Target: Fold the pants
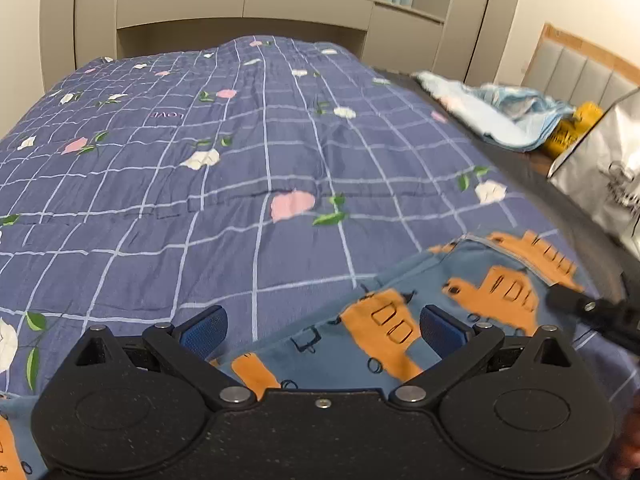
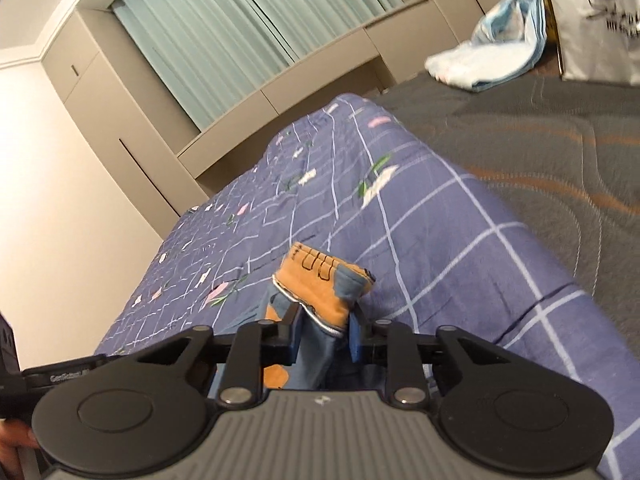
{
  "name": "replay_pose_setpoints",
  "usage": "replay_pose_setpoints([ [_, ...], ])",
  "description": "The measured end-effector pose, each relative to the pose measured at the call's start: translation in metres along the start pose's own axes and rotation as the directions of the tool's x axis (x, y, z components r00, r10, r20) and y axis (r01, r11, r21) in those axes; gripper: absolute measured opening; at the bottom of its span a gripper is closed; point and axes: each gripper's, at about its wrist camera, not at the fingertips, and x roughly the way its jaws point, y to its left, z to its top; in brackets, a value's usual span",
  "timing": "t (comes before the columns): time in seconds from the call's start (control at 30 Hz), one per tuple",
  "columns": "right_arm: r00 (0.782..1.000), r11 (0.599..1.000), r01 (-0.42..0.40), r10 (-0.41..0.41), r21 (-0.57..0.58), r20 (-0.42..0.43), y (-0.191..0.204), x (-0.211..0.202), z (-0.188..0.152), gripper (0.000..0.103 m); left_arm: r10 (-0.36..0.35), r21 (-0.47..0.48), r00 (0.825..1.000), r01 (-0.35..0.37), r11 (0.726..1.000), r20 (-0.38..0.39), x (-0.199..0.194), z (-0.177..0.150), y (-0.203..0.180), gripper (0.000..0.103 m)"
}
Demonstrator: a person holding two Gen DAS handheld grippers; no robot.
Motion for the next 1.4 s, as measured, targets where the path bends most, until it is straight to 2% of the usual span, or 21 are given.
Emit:
replay_pose_setpoints([
  [0.03, 1.000, 1.000, 0.001, -0.001, 0.010, -0.004, 0.000, -0.001, -0.001, 0.029, 0.020, 0.011, 1.000, -0.020, 1.000, -0.011, 0.004, -0.002, -0.002, 0.102],
  [0.1, 1.000, 0.999, 0.007, -0.006, 0.031, -0.020, -0.002, -0.002, -0.002, 0.043, 0.069, 0.028, 0.997, -0.068, 0.997, -0.038, 0.012, -0.006, -0.002, 0.102],
  [0.13, 0.999, 0.999, 0.009, -0.008, 0.042, -0.031, -0.004, -0.003, -0.003, 0.056, 0.084, 0.028, 0.995, -0.083, 0.996, -0.051, 0.014, -0.008, -0.001, 0.102],
  [0.27, 0.996, 0.999, 0.036, -0.036, 0.003, -0.081, -0.001, -0.004, -0.008, 0.076, 0.079, 0.020, 0.996, -0.078, 0.997, -0.051, 0.015, -0.013, 0.004, 0.102],
  [0.33, 0.994, 0.999, 0.028, -0.031, -0.023, -0.103, 0.002, -0.002, -0.010, 0.083, 0.079, 0.024, 0.995, -0.078, 0.997, -0.052, 0.017, -0.013, 0.005, 0.102],
  [0.43, 0.993, 0.999, 0.033, -0.036, -0.027, -0.115, 0.002, 0.010, -0.007, 0.084, 0.079, 0.020, 0.996, -0.078, 0.997, -0.052, 0.017, -0.013, 0.005, 0.102],
  [0.5, 0.995, 1.000, 0.021, -0.019, 0.014, -0.101, -0.004, 0.017, -0.003, 0.080, 0.078, 0.016, 0.995, -0.077, 0.997, -0.056, 0.018, -0.012, 0.005, 0.102],
  [0.53, 0.996, 0.999, 0.020, -0.016, 0.044, -0.091, -0.008, 0.020, 0.000, 0.070, 0.077, 0.014, 0.995, -0.076, 0.997, -0.057, 0.017, -0.011, 0.006, 0.102],
  [0.57, 0.996, 0.997, 0.027, -0.020, 0.073, -0.084, -0.011, 0.022, 0.002, 0.050, 0.076, 0.008, 0.995, -0.076, 0.997, -0.060, 0.016, -0.010, 0.006, 0.102],
  [0.63, 0.997, 0.994, 0.043, -0.035, 0.097, -0.075, -0.015, 0.021, 0.004, 0.027, 0.068, -0.007, 0.996, -0.069, 0.998, -0.064, 0.014, -0.008, 0.007, 0.102],
  [0.67, 0.997, 0.995, 0.046, -0.040, 0.089, -0.067, -0.014, 0.020, 0.004, 0.021, 0.059, -0.019, 0.996, -0.060, 0.998, -0.064, 0.011, -0.007, 0.008, 0.102],
  [0.8, 0.999, 0.998, 0.044, -0.045, -0.044, -0.004, 0.008, 0.008, 0.002, 0.016, -0.027, -0.098, 0.999, 0.023, 0.995, -0.043, -0.001, 0.001, 0.014, 0.102],
  [0.9, 0.999, 0.981, 0.042, -0.035, -0.187, 0.038, 0.032, -0.002, 0.000, 0.015, -0.110, -0.158, 0.994, 0.106, 0.982, -0.018, -0.012, 0.007, 0.016, 0.102],
  [1.0, 0.998, 0.938, 0.037, -0.017, -0.345, 0.063, 0.061, -0.011, -0.008, 0.014, -0.204, -0.201, 0.979, 0.201, 0.959, 0.007, -0.020, 0.013, 0.016, 0.102],
  [1.07, 0.998, 0.895, 0.039, -0.009, -0.445, 0.069, 0.082, -0.016, -0.015, 0.014, -0.287, -0.245, 0.957, 0.285, 0.927, 0.026, -0.024, 0.016, 0.018, 0.102],
  [1.13, 0.998, 0.852, 0.035, 0.001, -0.522, 0.069, 0.098, -0.021, -0.024, 0.014, -0.391, -0.319, 0.920, 0.383, 0.867, 0.042, -0.025, 0.016, 0.021, 0.102],
  [1.17, 0.998, 0.824, 0.030, 0.008, -0.566, 0.064, 0.108, -0.023, -0.029, 0.014, -0.442, -0.364, 0.896, 0.425, 0.829, 0.042, -0.023, 0.015, 0.024, 0.102],
  [1.2, 0.998, 0.801, 0.029, 0.010, -0.598, 0.061, 0.116, -0.024, -0.034, 0.014, -0.486, -0.409, 0.873, 0.457, 0.790, 0.035, -0.020, 0.014, 0.025, 0.102],
  [1.23, 0.998, 0.764, 0.033, 0.007, -0.644, 0.060, 0.125, -0.026, -0.042, 0.014, -0.512, -0.438, 0.859, 0.470, 0.766, 0.027, -0.017, 0.012, 0.026, 0.102],
  [1.27, 0.998, 0.732, 0.033, 0.010, -0.681, 0.059, 0.133, -0.028, -0.049, 0.014, -0.522, -0.455, 0.853, 0.472, 0.755, 0.018, -0.015, 0.010, 0.026, 0.102],
  [1.4, 0.998, 0.587, 0.048, -0.002, -0.808, 0.058, 0.159, -0.033, -0.081, 0.014, -0.510, -0.453, 0.860, 0.454, 0.767, -0.001, -0.016, 0.000, 0.023, 0.102],
])
